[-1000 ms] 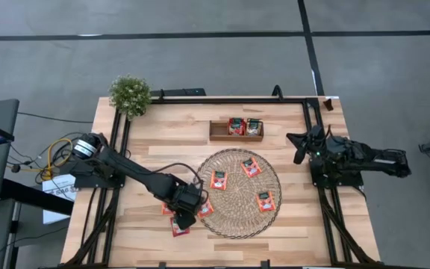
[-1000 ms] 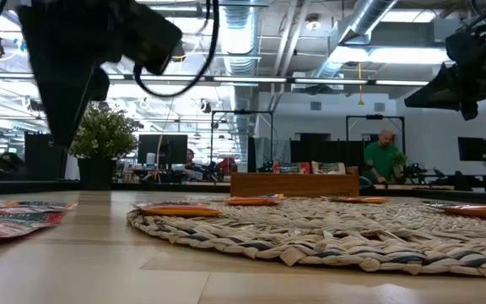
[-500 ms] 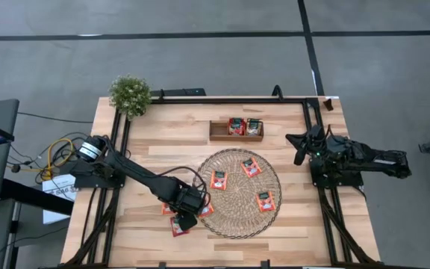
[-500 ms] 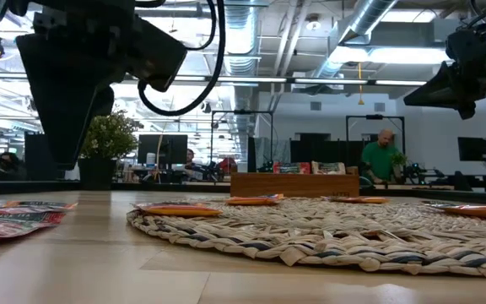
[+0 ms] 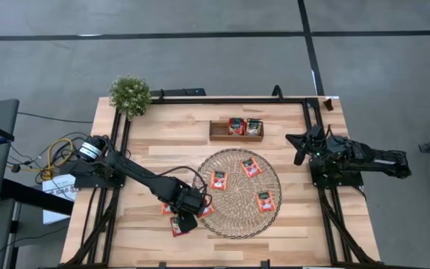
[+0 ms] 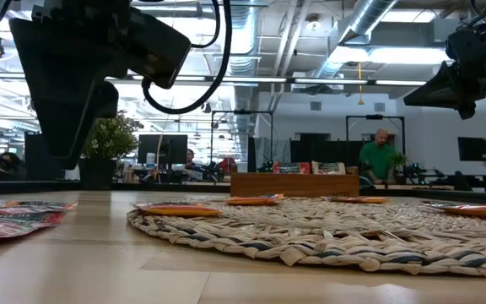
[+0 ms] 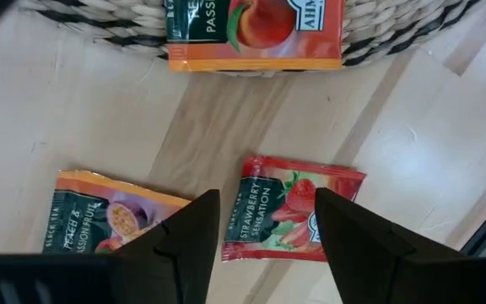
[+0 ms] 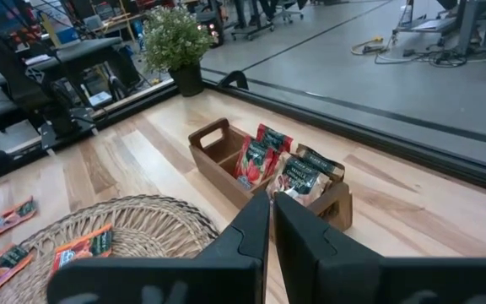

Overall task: Pick & Place Tea
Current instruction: Put the red tea bag into the middle section of the wooden organizer

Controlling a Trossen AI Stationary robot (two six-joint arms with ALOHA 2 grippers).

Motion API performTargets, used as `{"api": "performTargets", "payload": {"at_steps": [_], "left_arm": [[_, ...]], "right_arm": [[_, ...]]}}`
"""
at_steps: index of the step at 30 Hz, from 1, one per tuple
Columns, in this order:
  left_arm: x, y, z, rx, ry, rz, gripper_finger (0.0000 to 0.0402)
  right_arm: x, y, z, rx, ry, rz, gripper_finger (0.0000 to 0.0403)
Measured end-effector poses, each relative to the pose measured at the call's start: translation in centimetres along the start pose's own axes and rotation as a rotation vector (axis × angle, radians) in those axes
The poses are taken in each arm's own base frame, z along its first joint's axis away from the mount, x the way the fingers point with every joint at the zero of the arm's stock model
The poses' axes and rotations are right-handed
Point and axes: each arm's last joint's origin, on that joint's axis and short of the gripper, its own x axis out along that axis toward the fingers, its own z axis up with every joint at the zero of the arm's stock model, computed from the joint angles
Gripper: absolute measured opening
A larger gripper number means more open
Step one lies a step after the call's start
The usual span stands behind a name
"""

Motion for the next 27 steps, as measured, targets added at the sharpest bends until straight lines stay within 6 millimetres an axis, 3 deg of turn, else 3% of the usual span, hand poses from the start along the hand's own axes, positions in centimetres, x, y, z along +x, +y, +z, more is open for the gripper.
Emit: {"api": "performTargets", "payload": {"at_steps": [17,27], "left_arm": [[0.4,-0.2,-0.6,0.065,0.026,-0.007,0.0198],[4.1,0.1,-0.2,0.058,0.100,0.057,0.0198]], "right_arm": [[0.0,0.0,0.0,0.001,-0.003,0.001,0.0012],[0.0,0.0,0.1,0.003,-0.006,0.003,0.0012]]}}
